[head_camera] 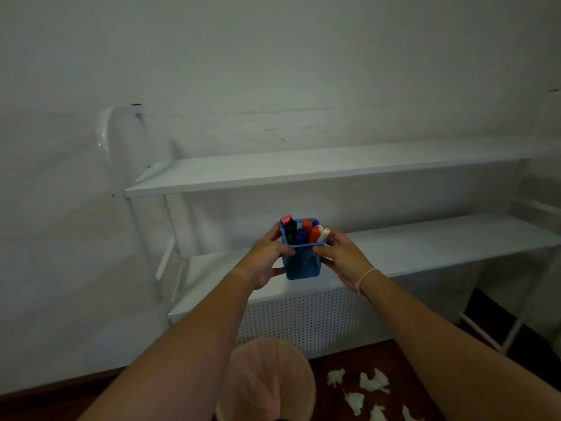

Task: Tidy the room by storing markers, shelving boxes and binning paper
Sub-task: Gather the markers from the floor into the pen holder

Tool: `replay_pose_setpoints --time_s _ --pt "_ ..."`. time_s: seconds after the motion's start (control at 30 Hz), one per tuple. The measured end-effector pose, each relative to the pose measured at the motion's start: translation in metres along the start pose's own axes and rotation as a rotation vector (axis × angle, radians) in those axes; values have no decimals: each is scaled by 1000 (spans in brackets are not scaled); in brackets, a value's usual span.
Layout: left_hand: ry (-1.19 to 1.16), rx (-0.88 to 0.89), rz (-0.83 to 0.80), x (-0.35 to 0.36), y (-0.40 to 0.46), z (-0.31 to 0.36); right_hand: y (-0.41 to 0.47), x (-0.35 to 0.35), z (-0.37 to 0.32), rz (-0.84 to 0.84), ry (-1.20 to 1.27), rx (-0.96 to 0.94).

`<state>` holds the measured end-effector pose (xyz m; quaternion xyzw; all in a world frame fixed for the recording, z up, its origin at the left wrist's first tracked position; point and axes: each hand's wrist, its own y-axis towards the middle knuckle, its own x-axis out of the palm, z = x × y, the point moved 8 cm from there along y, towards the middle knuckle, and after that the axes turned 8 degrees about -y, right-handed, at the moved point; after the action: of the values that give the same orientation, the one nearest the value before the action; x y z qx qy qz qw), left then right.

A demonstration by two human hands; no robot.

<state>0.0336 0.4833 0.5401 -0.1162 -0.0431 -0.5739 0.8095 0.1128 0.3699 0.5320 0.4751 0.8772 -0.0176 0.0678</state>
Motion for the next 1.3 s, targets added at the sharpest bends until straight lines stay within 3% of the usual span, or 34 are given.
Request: replay_pose_setpoints --time_s 0.53,1.03,1.3 --pt "-70 47 220 -156 34 -32 79 145 59 -108 24 108" --pt "-97 138 396 -227 54 -32 113 211 65 -147 -56 90" --pt "-22 191 514 -246 47 -26 106 246 53 -333 -175 73"
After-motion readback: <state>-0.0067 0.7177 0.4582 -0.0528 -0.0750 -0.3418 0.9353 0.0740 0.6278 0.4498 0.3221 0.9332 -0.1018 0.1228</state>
